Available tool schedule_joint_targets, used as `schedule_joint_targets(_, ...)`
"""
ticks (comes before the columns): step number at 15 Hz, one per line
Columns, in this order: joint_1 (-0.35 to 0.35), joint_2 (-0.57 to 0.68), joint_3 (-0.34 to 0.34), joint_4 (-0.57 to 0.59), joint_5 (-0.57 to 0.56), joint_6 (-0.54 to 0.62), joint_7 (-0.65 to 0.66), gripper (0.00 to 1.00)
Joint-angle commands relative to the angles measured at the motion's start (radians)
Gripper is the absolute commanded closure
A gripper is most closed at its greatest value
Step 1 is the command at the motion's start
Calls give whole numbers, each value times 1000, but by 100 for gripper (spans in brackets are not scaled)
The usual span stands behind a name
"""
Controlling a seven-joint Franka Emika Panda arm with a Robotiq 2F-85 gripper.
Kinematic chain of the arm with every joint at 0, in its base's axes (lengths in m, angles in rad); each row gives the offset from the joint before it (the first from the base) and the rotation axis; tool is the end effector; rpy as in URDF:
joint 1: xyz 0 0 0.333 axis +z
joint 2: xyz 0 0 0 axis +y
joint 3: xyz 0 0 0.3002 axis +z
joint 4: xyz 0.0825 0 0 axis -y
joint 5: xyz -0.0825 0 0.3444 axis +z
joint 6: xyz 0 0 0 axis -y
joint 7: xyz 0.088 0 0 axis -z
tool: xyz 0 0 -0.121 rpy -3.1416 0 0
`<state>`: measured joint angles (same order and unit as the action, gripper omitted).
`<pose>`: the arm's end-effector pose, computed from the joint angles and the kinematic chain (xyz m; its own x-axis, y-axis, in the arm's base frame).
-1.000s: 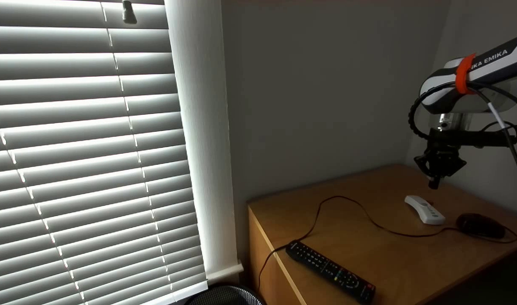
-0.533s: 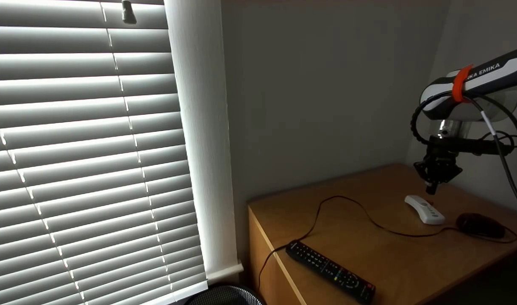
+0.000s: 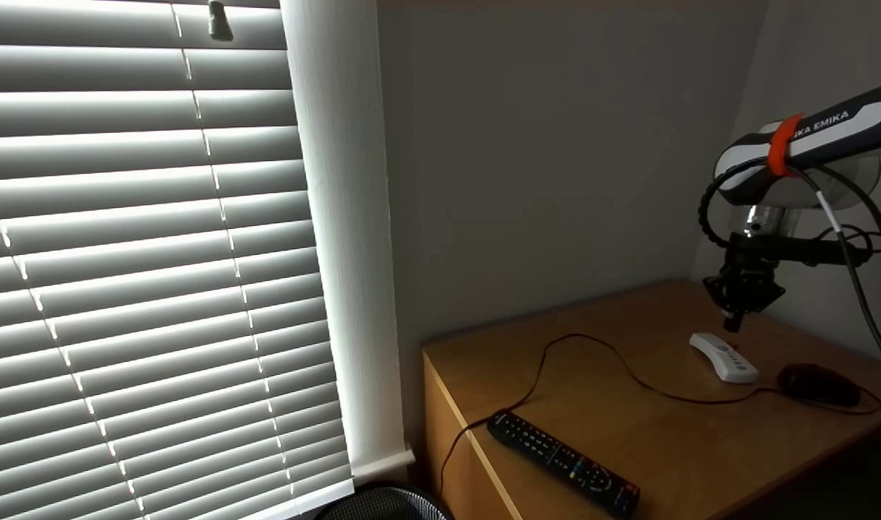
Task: Press the button on the remote control to turn off the light
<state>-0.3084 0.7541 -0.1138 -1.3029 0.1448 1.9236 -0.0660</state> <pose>0.6319 -0.2525 0.2779 0.9193 -0.3732 -0.1251 -0.3824 -0.9221 -0.0588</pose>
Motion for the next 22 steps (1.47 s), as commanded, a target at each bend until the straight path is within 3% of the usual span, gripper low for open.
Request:
schedule_joint_targets(1, -16, 51, 5, 60, 7, -47, 0, 100)
schedule_joint_targets(22, -44, 262, 17, 348, 1, -193, 7, 100)
